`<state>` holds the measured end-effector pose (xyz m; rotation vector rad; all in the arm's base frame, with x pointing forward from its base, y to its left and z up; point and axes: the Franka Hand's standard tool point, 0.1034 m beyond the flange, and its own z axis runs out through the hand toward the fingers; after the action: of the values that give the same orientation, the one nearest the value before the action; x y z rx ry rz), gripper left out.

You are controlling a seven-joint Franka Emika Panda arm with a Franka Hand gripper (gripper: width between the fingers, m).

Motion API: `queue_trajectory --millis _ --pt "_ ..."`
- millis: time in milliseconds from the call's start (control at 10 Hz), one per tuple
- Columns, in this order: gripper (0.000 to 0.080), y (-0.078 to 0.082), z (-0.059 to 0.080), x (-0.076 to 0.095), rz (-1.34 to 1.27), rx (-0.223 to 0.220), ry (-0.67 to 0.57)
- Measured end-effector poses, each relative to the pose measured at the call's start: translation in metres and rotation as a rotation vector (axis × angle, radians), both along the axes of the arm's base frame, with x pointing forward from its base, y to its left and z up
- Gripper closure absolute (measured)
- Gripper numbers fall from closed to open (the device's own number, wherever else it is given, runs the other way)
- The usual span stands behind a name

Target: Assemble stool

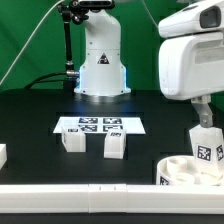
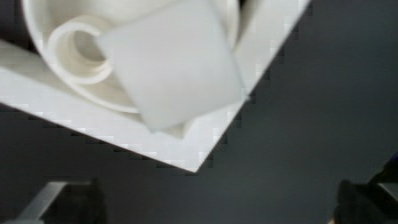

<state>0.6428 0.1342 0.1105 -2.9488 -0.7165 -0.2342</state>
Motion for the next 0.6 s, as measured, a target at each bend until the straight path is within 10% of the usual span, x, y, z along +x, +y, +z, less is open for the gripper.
queue_trajectory --millis 600 --pt "0.0151 -0.013 -0.014 -0.007 0.260 -0.048 -0.011"
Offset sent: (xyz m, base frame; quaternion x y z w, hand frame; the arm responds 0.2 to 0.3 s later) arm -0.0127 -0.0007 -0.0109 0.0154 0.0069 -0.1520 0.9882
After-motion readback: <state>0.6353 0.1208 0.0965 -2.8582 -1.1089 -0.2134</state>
